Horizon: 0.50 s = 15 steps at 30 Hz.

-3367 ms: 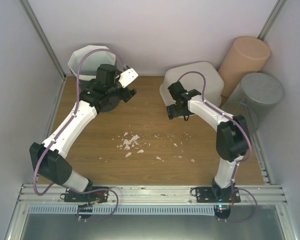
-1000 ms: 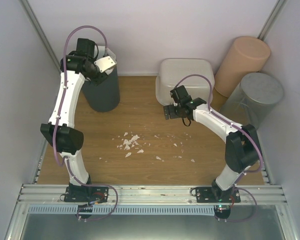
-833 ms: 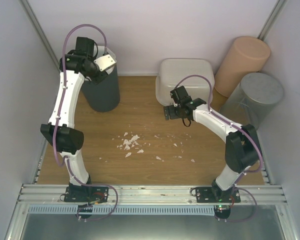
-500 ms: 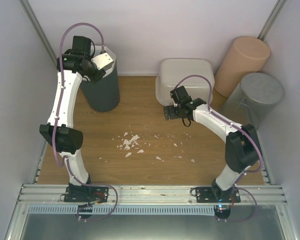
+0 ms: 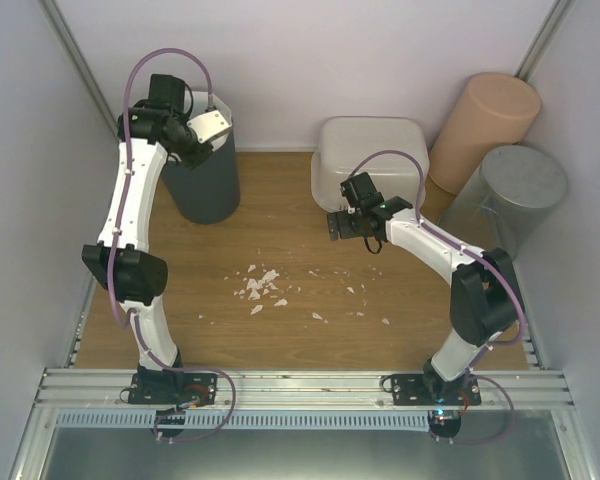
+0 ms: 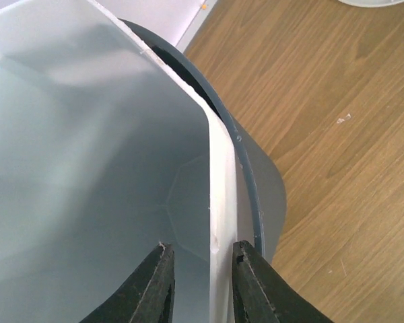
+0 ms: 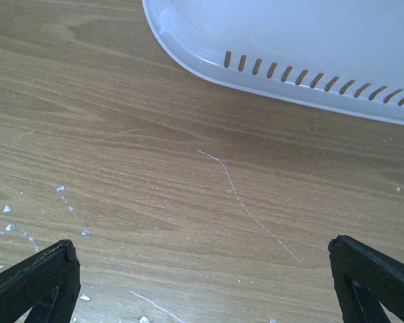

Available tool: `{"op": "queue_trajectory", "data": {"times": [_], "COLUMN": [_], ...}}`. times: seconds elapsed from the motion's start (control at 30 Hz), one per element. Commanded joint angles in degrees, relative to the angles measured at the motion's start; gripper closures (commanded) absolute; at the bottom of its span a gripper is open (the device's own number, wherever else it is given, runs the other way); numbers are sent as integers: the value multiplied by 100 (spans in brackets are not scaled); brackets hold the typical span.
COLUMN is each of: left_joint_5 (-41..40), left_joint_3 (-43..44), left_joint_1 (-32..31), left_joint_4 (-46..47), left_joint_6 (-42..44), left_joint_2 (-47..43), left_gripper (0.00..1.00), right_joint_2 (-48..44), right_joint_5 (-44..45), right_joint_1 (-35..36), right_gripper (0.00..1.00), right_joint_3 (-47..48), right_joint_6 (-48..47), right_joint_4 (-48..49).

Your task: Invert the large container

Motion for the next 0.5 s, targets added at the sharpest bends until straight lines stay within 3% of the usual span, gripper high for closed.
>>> {"op": "queue_trajectory", "data": {"times": [0.0, 0.27, 0.47], "left_joint_5": [203, 179, 148], "left_joint_3": [51, 73, 104], "left_joint_1": [56, 71, 92], "left_joint_4": [-189, -280, -527], "left_joint_6": [165, 305, 446], "left_joint_2": [140, 170, 300], "left_gripper": [73, 74, 86], "right_joint_2": [-19, -9, -24], "right_joint_5": [-14, -40, -48], "right_joint_1": [36, 33, 35], "right_gripper": [0, 0, 0], "right_joint_3": [-98, -168, -206], "right_joint_6": [22, 29, 41], "right_joint_4": [131, 169, 178]}}
